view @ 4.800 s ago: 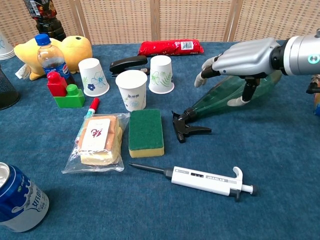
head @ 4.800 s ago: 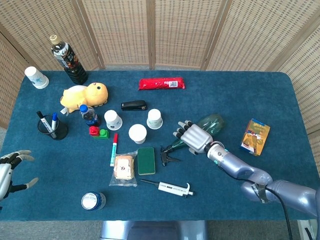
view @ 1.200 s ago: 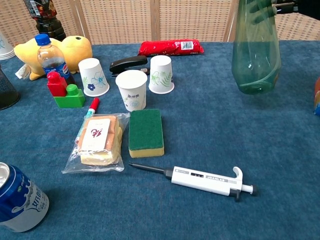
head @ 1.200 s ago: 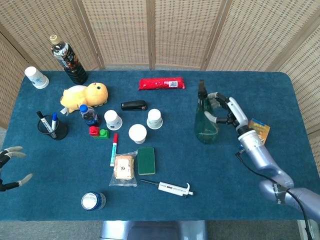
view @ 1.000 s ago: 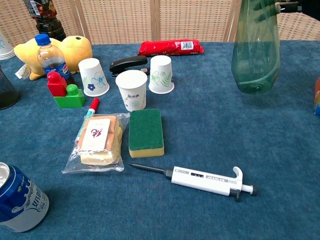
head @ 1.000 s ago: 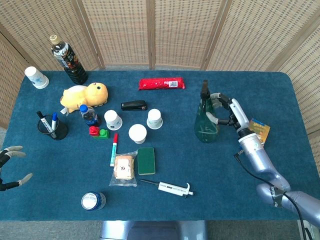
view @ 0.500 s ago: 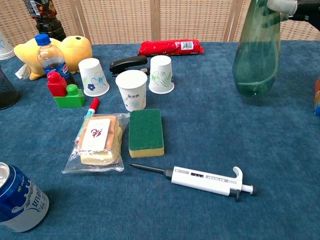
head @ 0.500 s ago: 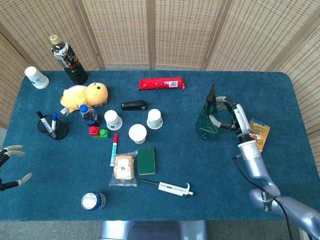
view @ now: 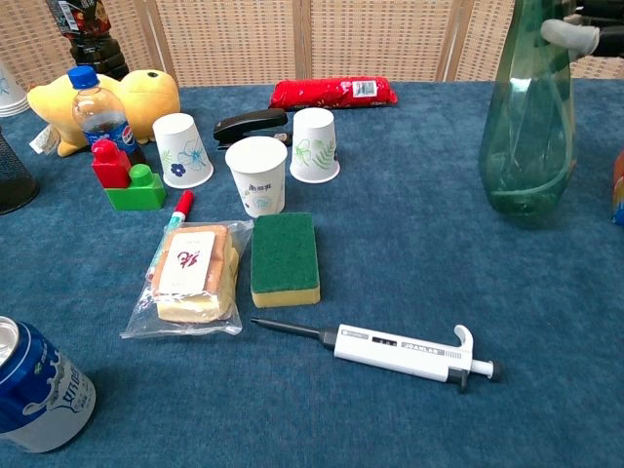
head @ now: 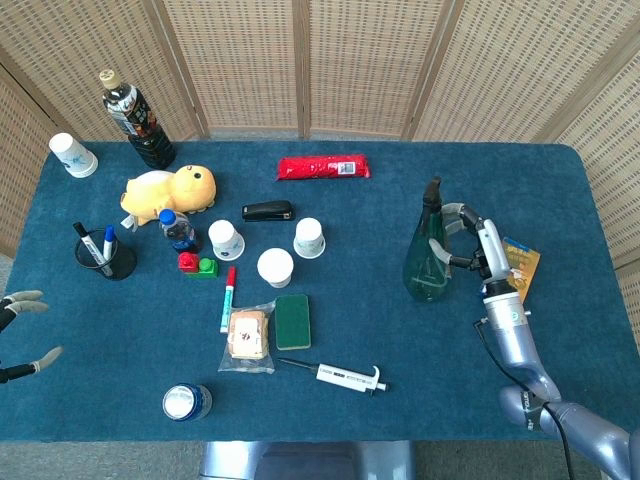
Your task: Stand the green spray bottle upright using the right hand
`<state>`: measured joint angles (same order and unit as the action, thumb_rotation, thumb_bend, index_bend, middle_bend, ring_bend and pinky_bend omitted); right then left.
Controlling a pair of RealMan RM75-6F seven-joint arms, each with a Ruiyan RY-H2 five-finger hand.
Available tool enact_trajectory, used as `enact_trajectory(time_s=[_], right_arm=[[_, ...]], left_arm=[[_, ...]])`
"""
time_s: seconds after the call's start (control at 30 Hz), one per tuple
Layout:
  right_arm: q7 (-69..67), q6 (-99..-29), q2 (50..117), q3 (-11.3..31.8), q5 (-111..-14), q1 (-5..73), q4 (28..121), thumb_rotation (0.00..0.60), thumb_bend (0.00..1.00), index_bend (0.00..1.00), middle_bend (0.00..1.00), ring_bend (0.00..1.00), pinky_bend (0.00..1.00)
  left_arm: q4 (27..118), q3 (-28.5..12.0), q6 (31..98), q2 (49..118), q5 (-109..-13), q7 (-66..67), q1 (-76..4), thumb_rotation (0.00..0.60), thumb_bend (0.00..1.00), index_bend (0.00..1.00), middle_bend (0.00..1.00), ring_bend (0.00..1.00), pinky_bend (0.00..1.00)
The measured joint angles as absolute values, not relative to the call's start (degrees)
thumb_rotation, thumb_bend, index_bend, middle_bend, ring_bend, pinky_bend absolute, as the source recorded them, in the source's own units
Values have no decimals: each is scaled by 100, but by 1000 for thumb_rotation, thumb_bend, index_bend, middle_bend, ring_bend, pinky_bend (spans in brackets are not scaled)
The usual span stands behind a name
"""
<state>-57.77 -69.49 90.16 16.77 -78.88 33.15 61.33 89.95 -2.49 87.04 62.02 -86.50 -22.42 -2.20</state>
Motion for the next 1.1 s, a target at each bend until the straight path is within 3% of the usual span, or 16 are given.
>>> enact_trajectory(time_s=[0.6,1.1], right_arm=[[-5441,-7188,9534,1663,-7974,3383,5361,600,344,577,486,306,389],[-5458,-7326,9445,1529,-8086,3226,5441,600,344,543,465,277,362]], left_arm=[[8894,-239,8749,6207,-8623,-2349,-171,600,152,349,287,274,252],[8887,-242,8736,6234,-8646,-2343,-190,600,151,348,285,273,250]])
